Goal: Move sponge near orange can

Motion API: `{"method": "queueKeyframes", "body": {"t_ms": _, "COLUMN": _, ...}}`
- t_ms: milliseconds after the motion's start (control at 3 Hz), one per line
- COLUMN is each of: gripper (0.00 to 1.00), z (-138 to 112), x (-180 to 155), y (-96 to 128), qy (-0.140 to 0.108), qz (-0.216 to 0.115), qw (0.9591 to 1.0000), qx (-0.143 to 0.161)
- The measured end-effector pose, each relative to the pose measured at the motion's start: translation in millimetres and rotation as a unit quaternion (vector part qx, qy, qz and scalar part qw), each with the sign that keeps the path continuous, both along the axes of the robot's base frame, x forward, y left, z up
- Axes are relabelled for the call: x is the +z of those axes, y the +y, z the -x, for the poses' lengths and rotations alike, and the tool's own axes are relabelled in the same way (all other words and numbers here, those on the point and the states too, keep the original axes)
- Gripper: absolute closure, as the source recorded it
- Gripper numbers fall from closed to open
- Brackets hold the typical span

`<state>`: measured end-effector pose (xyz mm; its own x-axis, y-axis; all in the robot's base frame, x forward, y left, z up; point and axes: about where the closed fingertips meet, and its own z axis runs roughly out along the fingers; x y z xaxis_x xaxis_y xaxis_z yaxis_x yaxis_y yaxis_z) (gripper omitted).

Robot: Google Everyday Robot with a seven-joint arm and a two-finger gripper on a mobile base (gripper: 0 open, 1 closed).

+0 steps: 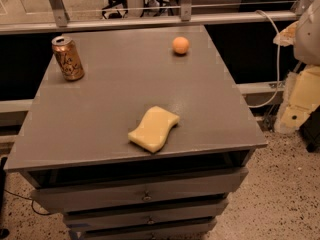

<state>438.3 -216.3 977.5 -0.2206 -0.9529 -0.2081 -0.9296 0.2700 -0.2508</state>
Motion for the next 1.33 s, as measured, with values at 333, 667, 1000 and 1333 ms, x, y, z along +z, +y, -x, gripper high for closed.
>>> {"method": "queueKeyframes", "body": {"t_ms": 333, "gripper": 0.00, "z": 0, "x": 0, "y": 0, "qy": 0.000, "qz": 0.000, "qw": 1.0000, "qx": 0.000}}
{"method": "queueKeyframes", "body": {"t_ms": 667, "gripper": 0.00, "z": -3, "x": -4, "y": 5, "qy": -0.003, "qz": -0.008, "qw": 1.0000, "qx": 0.004}}
{"method": "queueKeyframes", "body": {"t_ms": 1000, "gripper": 0.00, "z": -13, "x": -23, "y": 30, "qy": -0.005, "qz": -0.041, "qw": 0.9988, "qx": 0.025}}
{"method": "queueKeyframes", "body": {"t_ms": 1333, "gripper": 0.00, "z": -33, "x": -62, "y": 82, "qy": -0.001, "qz": -0.109, "qw": 0.9915, "qx": 0.070}}
